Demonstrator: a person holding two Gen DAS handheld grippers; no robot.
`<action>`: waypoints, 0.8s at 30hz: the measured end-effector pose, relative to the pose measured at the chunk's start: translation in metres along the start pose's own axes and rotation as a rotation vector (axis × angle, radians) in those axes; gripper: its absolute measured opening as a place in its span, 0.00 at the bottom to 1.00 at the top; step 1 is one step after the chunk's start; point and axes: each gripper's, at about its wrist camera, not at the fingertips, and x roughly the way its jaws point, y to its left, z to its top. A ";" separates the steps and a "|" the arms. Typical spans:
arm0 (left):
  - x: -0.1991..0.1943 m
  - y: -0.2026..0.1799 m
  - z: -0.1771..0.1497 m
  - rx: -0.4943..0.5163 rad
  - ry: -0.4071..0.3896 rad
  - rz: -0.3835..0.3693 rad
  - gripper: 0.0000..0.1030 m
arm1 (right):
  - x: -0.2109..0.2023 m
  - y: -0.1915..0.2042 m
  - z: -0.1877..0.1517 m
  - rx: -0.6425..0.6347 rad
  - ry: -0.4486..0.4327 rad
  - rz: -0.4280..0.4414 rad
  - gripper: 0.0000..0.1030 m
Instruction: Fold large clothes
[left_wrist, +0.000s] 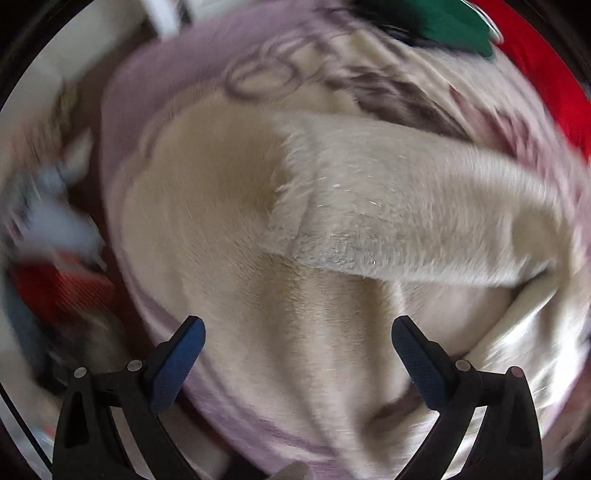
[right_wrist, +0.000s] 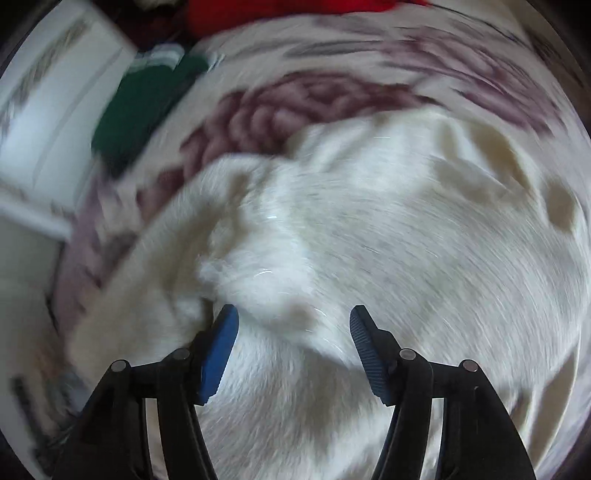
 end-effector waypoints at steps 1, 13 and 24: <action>0.006 0.004 0.003 -0.042 0.024 -0.048 1.00 | -0.009 -0.010 -0.002 0.045 -0.011 0.005 0.64; 0.044 -0.025 0.091 -0.358 -0.066 -0.236 0.11 | -0.013 -0.067 -0.002 0.256 -0.037 -0.136 0.65; -0.057 -0.095 0.177 -0.078 -0.364 -0.270 0.10 | 0.099 -0.025 0.037 0.223 0.119 -0.144 0.65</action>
